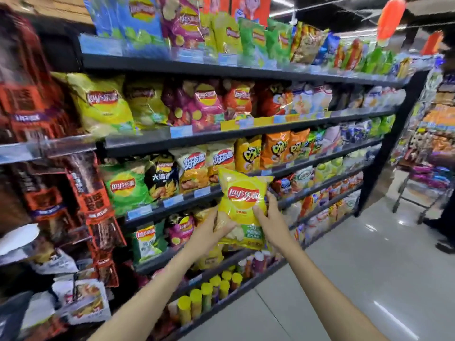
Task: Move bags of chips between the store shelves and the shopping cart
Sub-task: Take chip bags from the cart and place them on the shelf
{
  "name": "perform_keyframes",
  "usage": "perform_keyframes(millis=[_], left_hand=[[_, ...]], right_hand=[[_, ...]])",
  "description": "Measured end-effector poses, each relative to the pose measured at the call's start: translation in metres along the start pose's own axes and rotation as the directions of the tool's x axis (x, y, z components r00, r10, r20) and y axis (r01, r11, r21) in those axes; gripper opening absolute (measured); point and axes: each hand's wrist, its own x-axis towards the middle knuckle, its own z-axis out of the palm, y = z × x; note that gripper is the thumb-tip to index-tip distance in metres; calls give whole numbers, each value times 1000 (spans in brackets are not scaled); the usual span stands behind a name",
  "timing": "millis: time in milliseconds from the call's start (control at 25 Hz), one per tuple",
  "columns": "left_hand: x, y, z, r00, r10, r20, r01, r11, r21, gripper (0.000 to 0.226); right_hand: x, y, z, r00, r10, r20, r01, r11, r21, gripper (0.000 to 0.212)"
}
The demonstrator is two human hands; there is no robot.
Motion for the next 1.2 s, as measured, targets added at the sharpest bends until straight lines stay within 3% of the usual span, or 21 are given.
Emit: perform_keyframes(millis=[200, 360, 520, 720, 880, 1080, 1200], left_hand=[[63, 12, -66, 953, 12, -302, 9, 997, 71, 77], [88, 37, -132, 852, 63, -520, 19, 988, 151, 66], [118, 43, -196, 758, 109, -644, 38, 977, 211, 75], [172, 46, -262, 684, 120, -719, 123, 953, 276, 79], [195, 42, -294, 671, 159, -724, 148, 928, 341, 81], [211, 41, -303, 698, 77, -712, 274, 889, 366, 78], [216, 42, -304, 706, 45, -706, 305, 881, 361, 65]], right_hand=[[113, -52, 22, 955, -269, 124, 263, 963, 62, 67], [183, -105, 58, 873, -438, 213, 396, 893, 215, 66], [246, -150, 100, 788, -564, 248, 482, 815, 322, 65], [320, -189, 134, 737, -591, 329, 476, 798, 369, 71], [356, -203, 153, 666, -578, 472, 505, 815, 285, 102], [377, -210, 164, 640, -621, 453, 593, 774, 223, 69], [384, -214, 169, 597, -666, 448, 666, 723, 187, 80]])
